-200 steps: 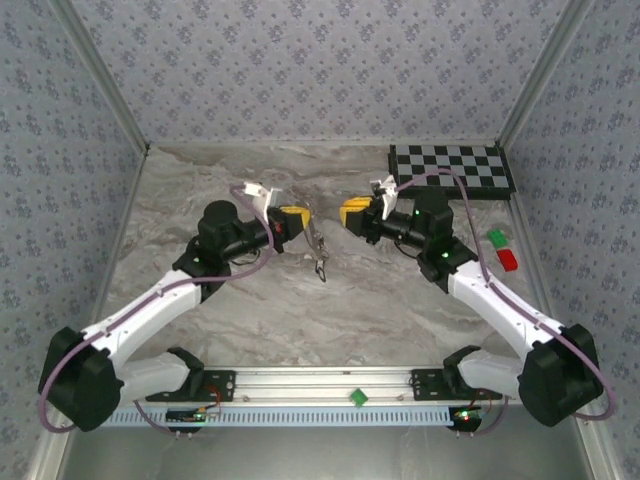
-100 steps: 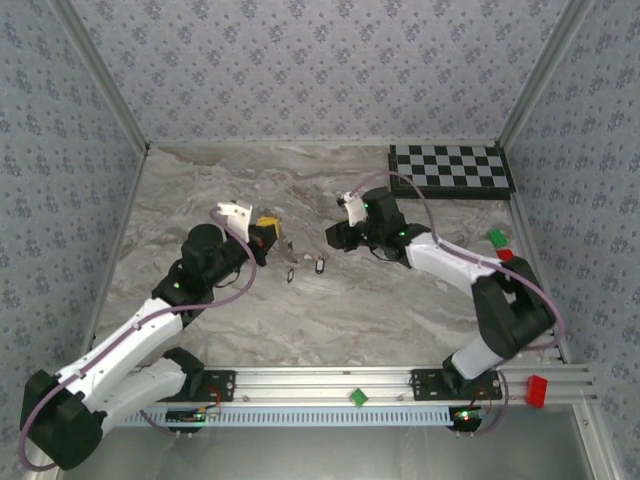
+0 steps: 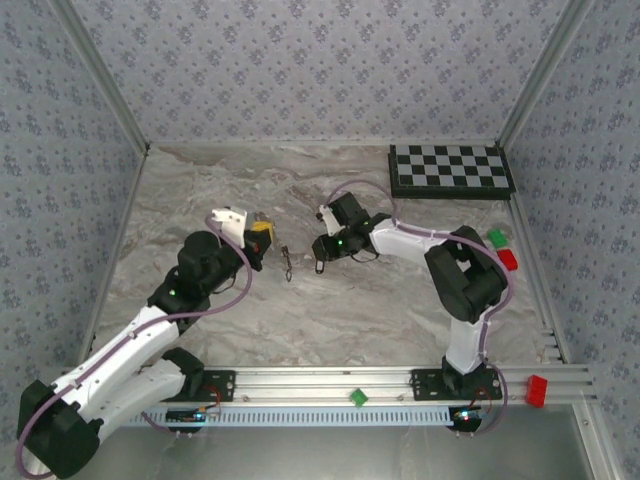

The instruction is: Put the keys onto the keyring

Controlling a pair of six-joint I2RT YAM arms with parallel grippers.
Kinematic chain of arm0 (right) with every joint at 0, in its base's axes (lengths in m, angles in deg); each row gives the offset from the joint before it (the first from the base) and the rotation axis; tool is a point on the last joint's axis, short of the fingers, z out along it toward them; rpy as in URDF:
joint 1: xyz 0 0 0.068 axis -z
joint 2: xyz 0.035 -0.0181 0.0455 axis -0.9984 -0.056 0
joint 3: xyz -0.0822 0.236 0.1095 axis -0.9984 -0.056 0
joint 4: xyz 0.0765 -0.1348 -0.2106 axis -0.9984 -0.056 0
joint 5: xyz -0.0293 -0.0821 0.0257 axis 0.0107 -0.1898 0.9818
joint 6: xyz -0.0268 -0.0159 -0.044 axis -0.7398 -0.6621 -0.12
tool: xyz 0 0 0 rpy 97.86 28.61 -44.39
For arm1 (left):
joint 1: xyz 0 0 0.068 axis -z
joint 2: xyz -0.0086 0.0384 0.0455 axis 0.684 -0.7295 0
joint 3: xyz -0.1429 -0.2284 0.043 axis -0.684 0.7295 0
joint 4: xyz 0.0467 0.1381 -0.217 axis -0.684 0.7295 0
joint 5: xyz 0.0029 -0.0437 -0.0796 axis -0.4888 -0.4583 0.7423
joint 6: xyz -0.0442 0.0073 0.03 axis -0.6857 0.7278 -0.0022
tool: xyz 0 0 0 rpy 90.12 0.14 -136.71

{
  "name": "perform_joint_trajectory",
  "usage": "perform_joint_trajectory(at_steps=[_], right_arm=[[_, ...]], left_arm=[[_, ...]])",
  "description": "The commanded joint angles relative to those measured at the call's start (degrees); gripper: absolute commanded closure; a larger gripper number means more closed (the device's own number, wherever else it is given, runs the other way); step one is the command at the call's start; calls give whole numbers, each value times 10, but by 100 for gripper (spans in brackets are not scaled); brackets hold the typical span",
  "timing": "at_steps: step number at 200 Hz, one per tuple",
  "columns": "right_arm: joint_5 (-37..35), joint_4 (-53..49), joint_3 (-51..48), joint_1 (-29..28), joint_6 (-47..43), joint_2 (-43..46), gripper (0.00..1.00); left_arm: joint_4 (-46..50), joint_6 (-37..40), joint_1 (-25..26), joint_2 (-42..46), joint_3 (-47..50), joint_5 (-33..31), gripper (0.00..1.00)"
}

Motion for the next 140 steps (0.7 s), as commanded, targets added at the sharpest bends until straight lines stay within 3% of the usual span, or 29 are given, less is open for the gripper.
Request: perform_joint_trajectory(at_steps=[1,85,140], right_arm=[[-34,-53,36,-8,26,-22,67],[-39,-85,77,-6,46,-67,67],[-27,-88,70,-1,50,-68,75]], left_arm=[[-29,1,4,10,1,-3,100],[-32,-3,2,18,4,4,100],[-33,-5,2,15,5,6,100]])
